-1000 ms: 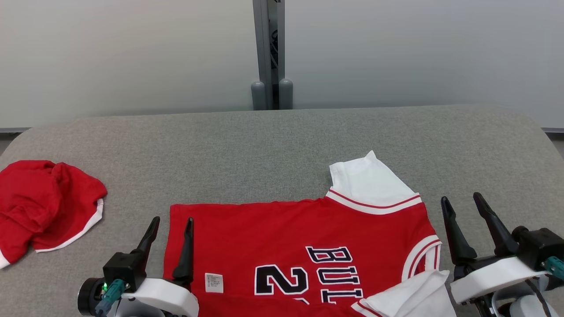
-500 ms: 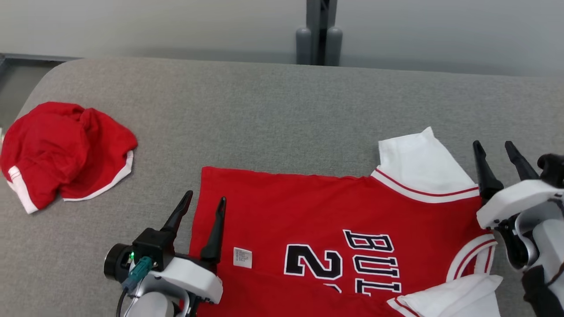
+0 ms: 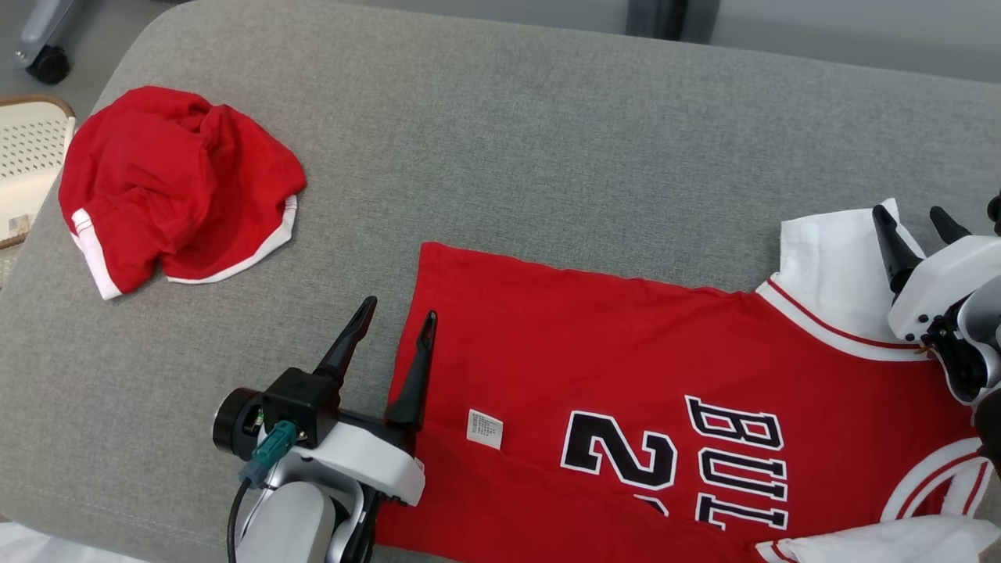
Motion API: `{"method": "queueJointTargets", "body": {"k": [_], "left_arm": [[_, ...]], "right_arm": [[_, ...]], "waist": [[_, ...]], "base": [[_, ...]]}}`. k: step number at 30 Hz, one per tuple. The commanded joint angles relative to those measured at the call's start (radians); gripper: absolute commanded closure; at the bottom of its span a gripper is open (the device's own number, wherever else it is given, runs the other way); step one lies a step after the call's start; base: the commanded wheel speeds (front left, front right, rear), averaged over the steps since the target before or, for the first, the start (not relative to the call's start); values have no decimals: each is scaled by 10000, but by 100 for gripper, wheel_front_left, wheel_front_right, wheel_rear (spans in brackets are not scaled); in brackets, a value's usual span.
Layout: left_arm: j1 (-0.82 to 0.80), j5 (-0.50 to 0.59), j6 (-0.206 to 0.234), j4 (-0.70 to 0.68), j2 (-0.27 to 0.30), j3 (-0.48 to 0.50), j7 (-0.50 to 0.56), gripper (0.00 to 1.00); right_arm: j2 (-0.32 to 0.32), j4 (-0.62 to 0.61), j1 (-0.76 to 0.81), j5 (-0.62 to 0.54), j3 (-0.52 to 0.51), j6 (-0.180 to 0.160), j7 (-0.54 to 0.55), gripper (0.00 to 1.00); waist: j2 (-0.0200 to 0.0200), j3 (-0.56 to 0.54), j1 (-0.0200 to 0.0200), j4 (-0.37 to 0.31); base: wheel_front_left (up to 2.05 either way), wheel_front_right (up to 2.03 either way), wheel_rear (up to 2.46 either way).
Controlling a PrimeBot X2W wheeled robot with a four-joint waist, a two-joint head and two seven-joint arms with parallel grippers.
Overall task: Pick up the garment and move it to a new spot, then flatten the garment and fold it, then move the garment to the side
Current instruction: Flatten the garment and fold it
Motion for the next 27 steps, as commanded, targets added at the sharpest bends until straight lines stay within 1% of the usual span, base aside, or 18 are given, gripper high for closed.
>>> {"method": "queueJointTargets", "body": {"k": [1, 6, 7, 8, 9, 14, 18, 22, 27], "left_arm": [[-212, -29, 41, -41, 30, 0, -27, 0], [-353, -91, 84, -13, 32, -131, -27, 0], [-368, -93, 105, -12, 31, -129, -27, 0], [-364, -106, 111, -14, 29, -121, -27, 0], [-354, -112, 119, -24, 29, -104, -27, 0], [-464, -10, 108, 38, 29, 109, -27, 0], [-742, 246, -52, 345, 29, 278, -27, 0], [-1367, 523, -398, 1207, 87, 343, -29, 0], [-2382, 729, -631, 2866, 330, 296, -27, 0]], "right_arm": [[-137, 99, -148, 70, 163, 2, 69, 0], [-362, 383, -523, 497, 789, 2, 164, 0], [-380, 454, -562, 600, 863, 2, 181, 8], [-402, 509, -581, 704, 957, 2, 197, 90], [-417, 534, -618, 802, 1043, 2, 188, 100], [-454, 600, -783, 1294, 1388, 2, 36, 100], [-432, 269, -772, 1649, 1737, 2, -317, 100], [-496, -117, -701, 1957, 2171, 2, -804, 100], [-478, -447, -689, 2332, 2773, 2, -1107, 100]], "waist": [[0, 130, 0, 132], [0, 228, 0, 283], [0, 235, 0, 308], [0, 238, 0, 328], [0, 240, 0, 340], [0, 239, 0, 272], [0, 278, 0, 89], [0, 323, 0, -174], [0, 365, 0, -564]], "base": [[0, 0, 0], [0, 0, 0], [0, 0, 0], [0, 0, 0], [0, 0, 0], [0, 0, 0], [0, 0, 0], [0, 0, 0], [0, 0, 0]]}}
